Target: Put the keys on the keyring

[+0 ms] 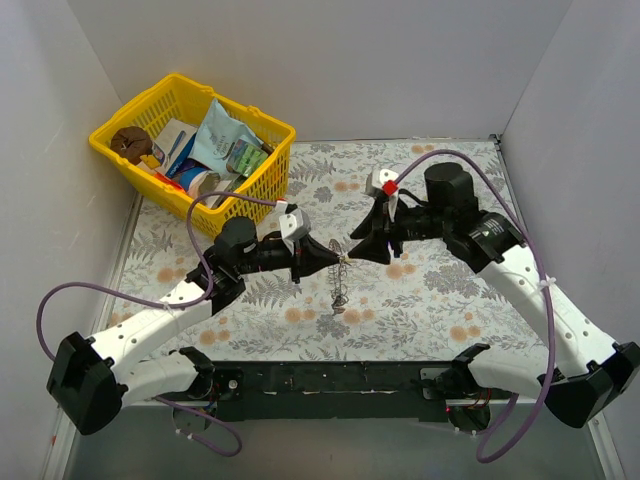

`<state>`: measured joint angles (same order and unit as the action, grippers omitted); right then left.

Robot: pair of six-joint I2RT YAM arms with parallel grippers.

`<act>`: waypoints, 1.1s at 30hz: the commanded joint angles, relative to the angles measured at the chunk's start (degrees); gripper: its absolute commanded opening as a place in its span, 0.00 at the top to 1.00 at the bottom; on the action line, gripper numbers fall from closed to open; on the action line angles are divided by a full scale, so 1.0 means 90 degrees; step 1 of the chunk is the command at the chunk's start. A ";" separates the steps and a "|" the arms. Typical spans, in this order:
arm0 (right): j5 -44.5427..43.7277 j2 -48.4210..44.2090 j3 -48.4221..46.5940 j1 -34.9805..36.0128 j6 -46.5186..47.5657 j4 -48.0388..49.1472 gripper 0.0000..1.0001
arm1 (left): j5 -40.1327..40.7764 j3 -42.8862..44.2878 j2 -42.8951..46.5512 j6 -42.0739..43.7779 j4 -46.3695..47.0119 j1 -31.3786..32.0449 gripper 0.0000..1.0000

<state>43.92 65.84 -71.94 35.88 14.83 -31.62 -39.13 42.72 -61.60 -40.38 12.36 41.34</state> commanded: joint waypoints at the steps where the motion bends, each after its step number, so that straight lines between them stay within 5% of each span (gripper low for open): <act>1: 0.0683 -0.0255 0.0190 -0.0470 -0.0680 0.1109 0.46 | 0.0344 -0.0215 0.0419 -0.0463 0.1067 -0.0062 1.00; 15: 0.1858 -0.0383 0.0884 -0.0695 -0.1452 0.2321 0.48 | 0.0345 -0.1016 0.0751 -0.1128 0.3039 -0.0111 1.00; 33: 0.1838 -0.0168 0.1138 -0.0676 -0.1452 0.2428 0.57 | 0.0100 -0.0880 0.0527 -0.1470 0.3480 -0.0121 1.00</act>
<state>59.92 64.14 -62.02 29.69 2.70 -12.99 -37.63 33.15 -57.23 -52.95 40.27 40.60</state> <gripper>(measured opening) 0.437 0.018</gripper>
